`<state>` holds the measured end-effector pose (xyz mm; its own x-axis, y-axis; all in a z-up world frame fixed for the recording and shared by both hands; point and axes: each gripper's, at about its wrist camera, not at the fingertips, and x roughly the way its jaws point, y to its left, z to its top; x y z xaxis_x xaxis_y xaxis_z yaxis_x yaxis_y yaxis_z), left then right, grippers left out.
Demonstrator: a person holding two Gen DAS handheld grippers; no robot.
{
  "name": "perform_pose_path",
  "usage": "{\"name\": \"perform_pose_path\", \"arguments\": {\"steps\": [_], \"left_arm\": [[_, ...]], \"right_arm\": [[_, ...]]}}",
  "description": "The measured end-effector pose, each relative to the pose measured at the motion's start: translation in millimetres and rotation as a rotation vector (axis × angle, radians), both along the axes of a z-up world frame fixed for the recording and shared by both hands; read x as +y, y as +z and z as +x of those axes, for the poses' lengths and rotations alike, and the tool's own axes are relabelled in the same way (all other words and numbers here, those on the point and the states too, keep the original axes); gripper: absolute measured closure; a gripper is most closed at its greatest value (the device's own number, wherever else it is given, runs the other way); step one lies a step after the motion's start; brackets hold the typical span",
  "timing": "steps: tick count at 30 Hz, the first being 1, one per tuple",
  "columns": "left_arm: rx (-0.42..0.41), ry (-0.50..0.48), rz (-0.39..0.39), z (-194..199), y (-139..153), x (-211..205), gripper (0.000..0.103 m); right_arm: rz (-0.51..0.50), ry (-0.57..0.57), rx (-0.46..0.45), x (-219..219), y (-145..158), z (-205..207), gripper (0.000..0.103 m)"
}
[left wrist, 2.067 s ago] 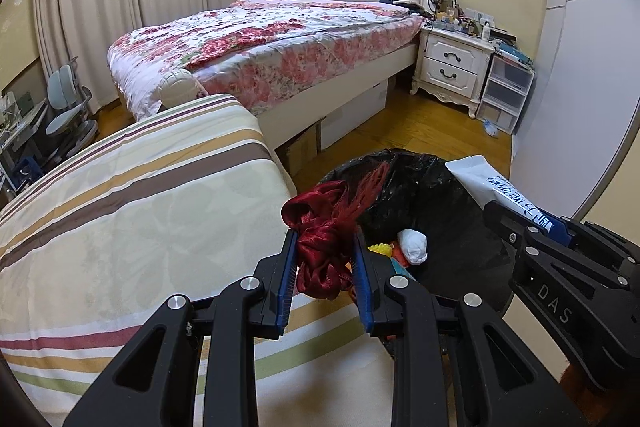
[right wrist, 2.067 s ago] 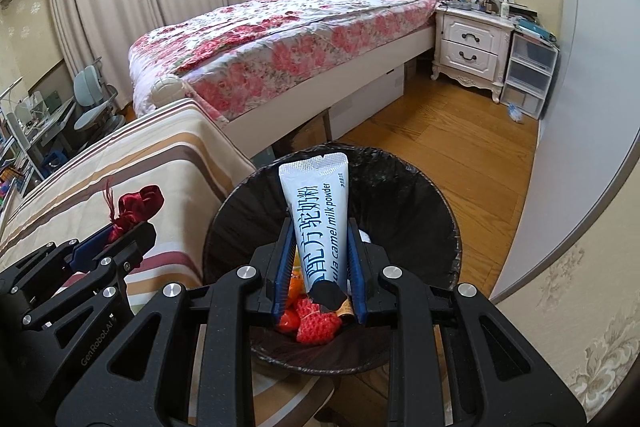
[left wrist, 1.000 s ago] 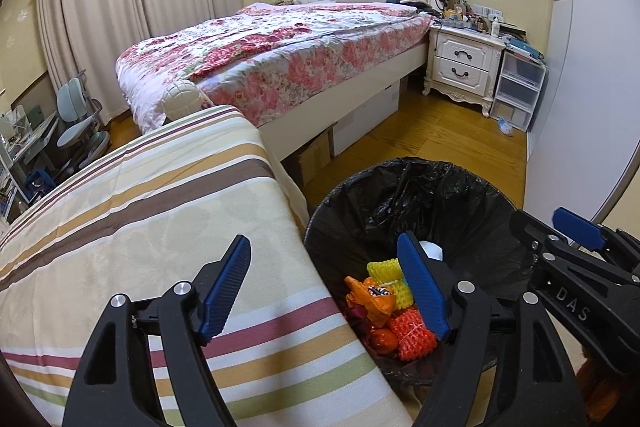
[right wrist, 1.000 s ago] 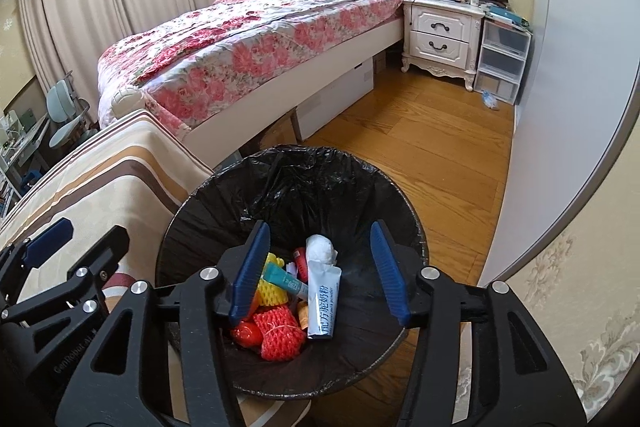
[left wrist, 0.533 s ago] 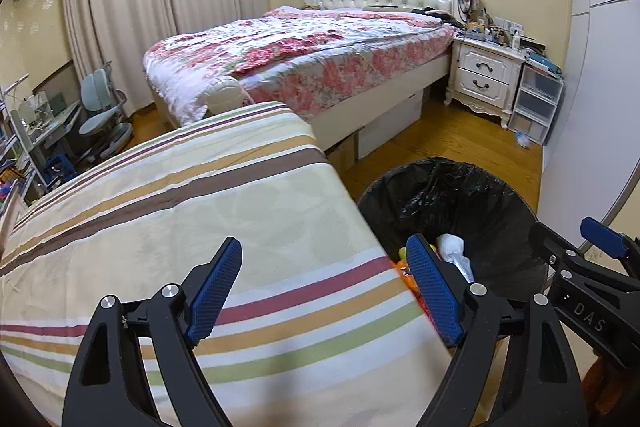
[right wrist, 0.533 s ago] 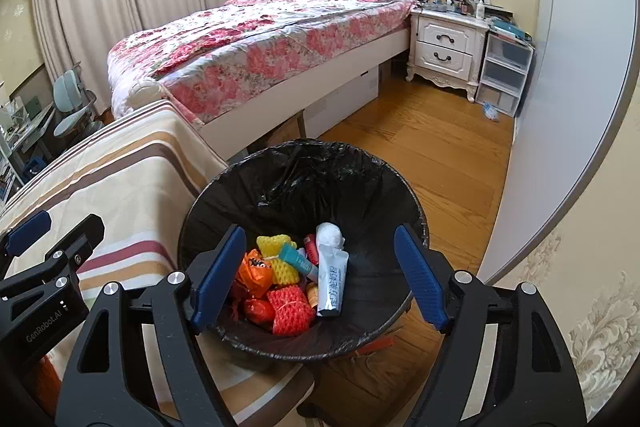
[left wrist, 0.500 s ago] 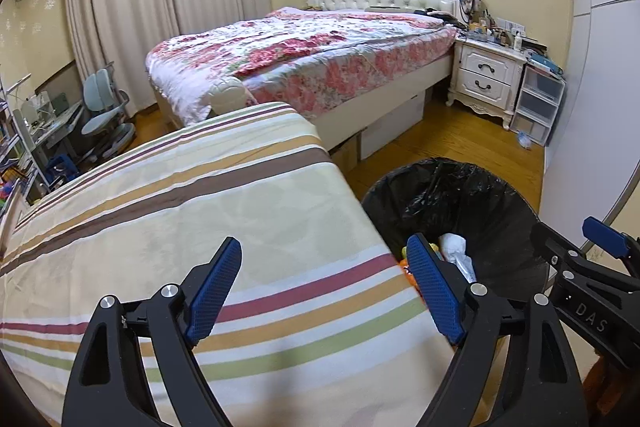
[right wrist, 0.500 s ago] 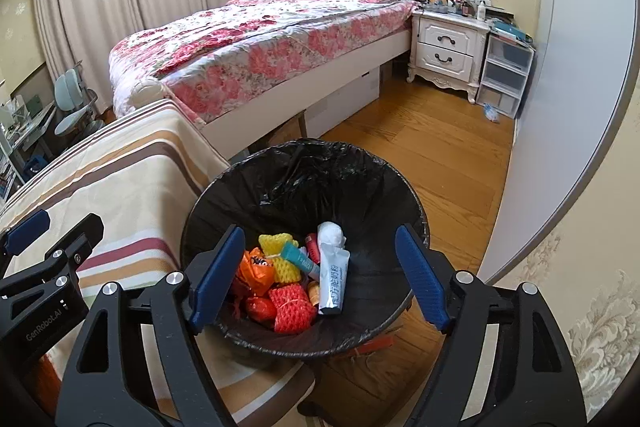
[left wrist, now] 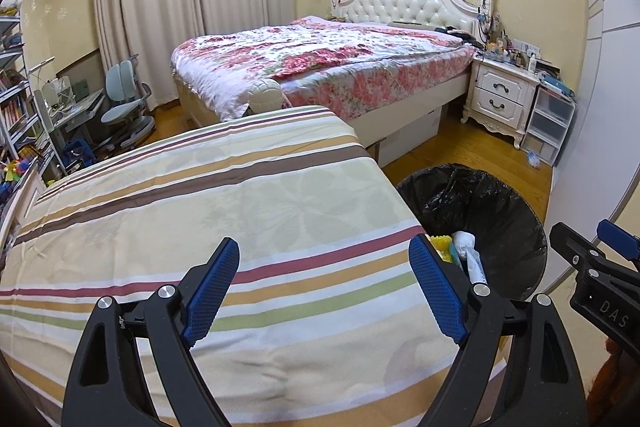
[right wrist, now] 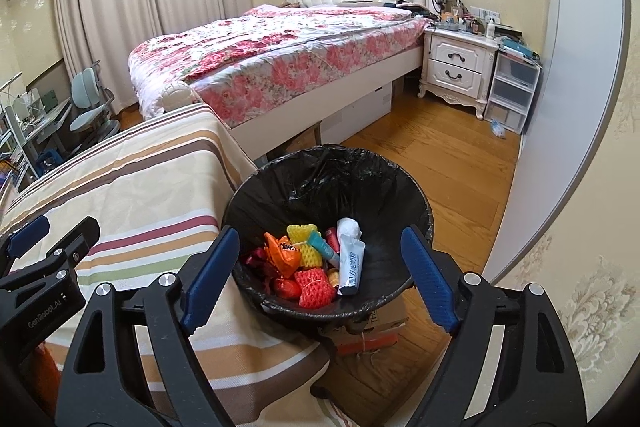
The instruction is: Collect trash
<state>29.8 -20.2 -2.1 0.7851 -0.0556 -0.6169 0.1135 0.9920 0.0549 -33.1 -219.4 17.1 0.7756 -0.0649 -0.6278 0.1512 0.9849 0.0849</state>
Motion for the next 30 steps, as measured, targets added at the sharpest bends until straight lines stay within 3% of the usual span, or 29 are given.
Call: {"name": "perform_pose_path", "arguments": {"steps": [12, 30], "left_arm": [[-0.057, 0.01, -0.019, -21.5, 13.4, 10.7, 0.019], [-0.061, 0.012, -0.023, -24.0, 13.9, 13.3, 0.019]], "right_arm": [[-0.025, 0.03, -0.049, 17.4, 15.0, -18.4, 0.021], [-0.038, 0.026, -0.049, 19.2, 16.7, -21.1, 0.021]]}}
